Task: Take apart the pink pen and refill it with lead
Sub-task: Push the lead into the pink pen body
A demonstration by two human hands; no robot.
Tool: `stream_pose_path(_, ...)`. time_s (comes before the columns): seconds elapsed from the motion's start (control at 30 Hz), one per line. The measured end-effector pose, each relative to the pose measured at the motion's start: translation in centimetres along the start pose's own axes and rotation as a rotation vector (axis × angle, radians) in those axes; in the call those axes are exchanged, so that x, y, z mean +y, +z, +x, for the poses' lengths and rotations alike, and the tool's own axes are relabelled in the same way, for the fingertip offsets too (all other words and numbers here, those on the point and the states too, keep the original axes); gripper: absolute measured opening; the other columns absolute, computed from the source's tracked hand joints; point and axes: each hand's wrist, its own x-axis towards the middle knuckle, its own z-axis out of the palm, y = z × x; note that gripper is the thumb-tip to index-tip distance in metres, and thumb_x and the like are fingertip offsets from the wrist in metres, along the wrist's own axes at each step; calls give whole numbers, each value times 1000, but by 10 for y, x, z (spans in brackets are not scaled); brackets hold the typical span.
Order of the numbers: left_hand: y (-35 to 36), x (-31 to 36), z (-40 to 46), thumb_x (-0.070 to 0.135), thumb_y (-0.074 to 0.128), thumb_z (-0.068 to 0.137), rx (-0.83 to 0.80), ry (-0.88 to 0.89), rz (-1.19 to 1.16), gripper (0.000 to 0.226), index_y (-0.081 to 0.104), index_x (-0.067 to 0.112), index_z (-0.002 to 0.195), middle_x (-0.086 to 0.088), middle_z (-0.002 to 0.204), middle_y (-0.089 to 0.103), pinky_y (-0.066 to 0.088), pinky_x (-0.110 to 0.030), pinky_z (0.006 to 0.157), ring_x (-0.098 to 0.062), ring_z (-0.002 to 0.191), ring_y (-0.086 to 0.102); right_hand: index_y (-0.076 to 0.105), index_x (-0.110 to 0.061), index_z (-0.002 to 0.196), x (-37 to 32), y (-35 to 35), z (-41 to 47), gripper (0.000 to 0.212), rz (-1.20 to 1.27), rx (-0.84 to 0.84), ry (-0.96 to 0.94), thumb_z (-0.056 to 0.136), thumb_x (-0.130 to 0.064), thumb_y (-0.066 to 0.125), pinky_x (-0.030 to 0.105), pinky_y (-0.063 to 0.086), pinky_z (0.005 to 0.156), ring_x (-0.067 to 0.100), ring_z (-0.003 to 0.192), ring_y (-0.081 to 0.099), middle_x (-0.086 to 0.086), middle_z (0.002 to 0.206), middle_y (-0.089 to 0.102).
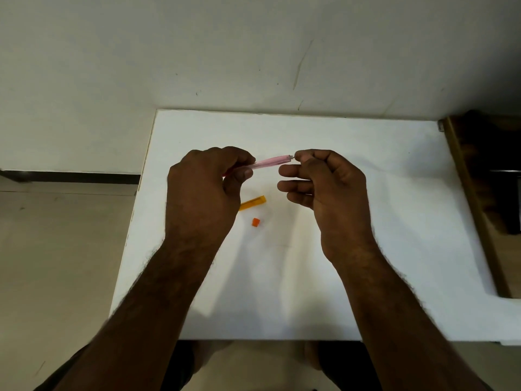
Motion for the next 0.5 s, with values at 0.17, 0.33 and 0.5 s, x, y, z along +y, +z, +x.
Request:
stream_pose_path(0.17, -1, -1, 0, 22, 65, 93, -6, -7, -8, 17, 74, 25, 106, 11, 99, 75, 51, -37, 88, -18, 94, 65, 74, -13, 95, 1, -5, 1, 25, -22, 148, -80, 96, -5, 51, 25, 55, 61, 23, 68, 76, 5, 86, 79)
stream_pose_path(0.33, -1, 0, 0, 22, 65, 92, -13, -3, -3, 17, 74, 25, 105, 10, 99, 75, 50, -37, 88, -18, 93, 65, 75, -14, 90, 4, -6, 1, 28, -69, 201, -143, 93, -1, 51, 29, 54, 63, 22, 65, 75, 4, 87, 79)
stream_pose_path(0.5, 0, 0, 0, 22, 65, 92, -14, -6, 4, 16, 75, 24, 105, 9, 99, 75, 50, -38, 87, -19, 93, 66, 76, -15, 90, 8, -4, 0, 31, -134, 164, -163, 92, 0, 49, 26, 52, 61, 21, 65, 75, 1, 86, 79)
